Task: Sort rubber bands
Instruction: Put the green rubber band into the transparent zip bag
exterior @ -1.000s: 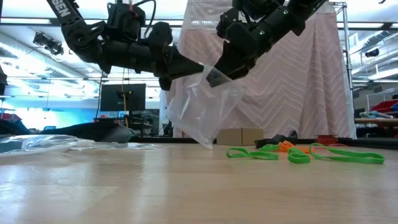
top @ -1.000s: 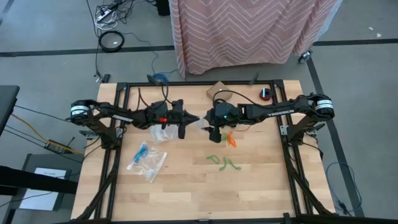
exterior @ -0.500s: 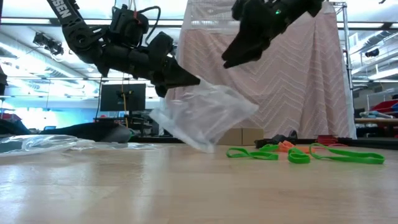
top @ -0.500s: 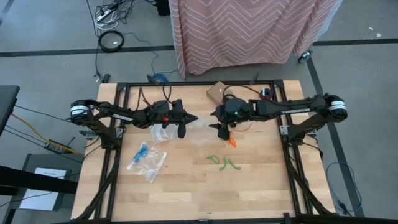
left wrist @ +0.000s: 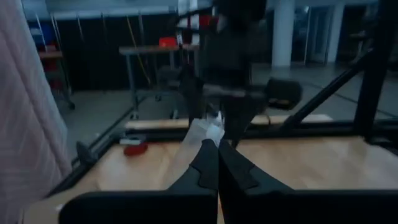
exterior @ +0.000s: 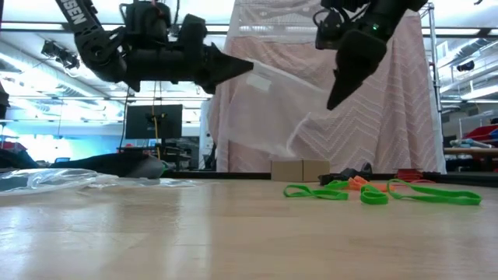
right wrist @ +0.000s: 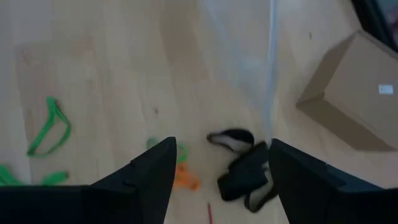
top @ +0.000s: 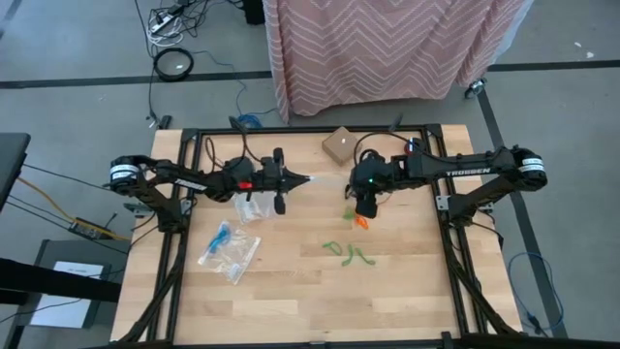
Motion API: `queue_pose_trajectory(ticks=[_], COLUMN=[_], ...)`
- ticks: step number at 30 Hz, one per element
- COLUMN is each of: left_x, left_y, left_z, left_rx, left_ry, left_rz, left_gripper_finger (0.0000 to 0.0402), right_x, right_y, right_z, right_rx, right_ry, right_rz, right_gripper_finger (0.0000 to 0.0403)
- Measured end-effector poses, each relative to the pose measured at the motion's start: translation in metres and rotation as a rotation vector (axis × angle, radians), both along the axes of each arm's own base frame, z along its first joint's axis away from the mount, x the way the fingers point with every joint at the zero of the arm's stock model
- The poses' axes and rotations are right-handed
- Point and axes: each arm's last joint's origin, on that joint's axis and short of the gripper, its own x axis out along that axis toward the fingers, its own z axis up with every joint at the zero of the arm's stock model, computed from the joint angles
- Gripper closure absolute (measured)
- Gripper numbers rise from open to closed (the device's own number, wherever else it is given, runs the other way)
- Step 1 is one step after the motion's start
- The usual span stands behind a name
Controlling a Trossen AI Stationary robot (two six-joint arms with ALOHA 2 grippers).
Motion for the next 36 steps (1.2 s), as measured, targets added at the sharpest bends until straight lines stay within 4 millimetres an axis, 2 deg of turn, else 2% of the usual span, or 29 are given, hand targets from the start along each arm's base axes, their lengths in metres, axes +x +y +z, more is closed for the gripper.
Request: queue_pose_trajectory(ticks=[6,8,12,18,22,29,36], left_x=[-0.038,-0.052,-0.069,-0.069,-0.068,-0.068,-0.067], left_y=[-0.007,-0.011,-0.018,-0.025,-0.027,-0.027,-0.026], left_z=[-0.018,-0.021,-0.030,-0.031,-0.032,-0.034,-0.036], left_rx=[-0.003,-0.001,-0.029,-0.033,-0.024,-0.026,-0.033], left_ry=[-0.144,-0.208,-0.177,-0.176,-0.166,-0.145,-0.125], left_rz=[0.082,0.070,0.066,0.030,0.023,0.027,0.030], left_gripper_finger=[0.0400,0.0400,0.0400,0.0400,0.0400,0.0400,0.0400], right_x=[-0.003,-0.004,-0.004,-0.007,-0.009,-0.016,0.007], right_y=[0.000,0.000,0.001,0.002,0.010,0.011,0.011], right_z=[-0.006,-0.014,-0.035,-0.061,-0.078,-0.093,-0.109], right_rx=[0.019,0.021,0.041,0.103,0.119,0.022,-0.004], right_ry=[0.019,0.020,-0.031,-0.138,-0.228,-0.201,-0.120], right_rz=[-0.023,-0.025,-0.060,-0.157,-0.144,-0.123,-0.060], right_gripper_finger=[0.0165,0.0165,0.0167,0.0168,0.0169,0.0170,0.0170])
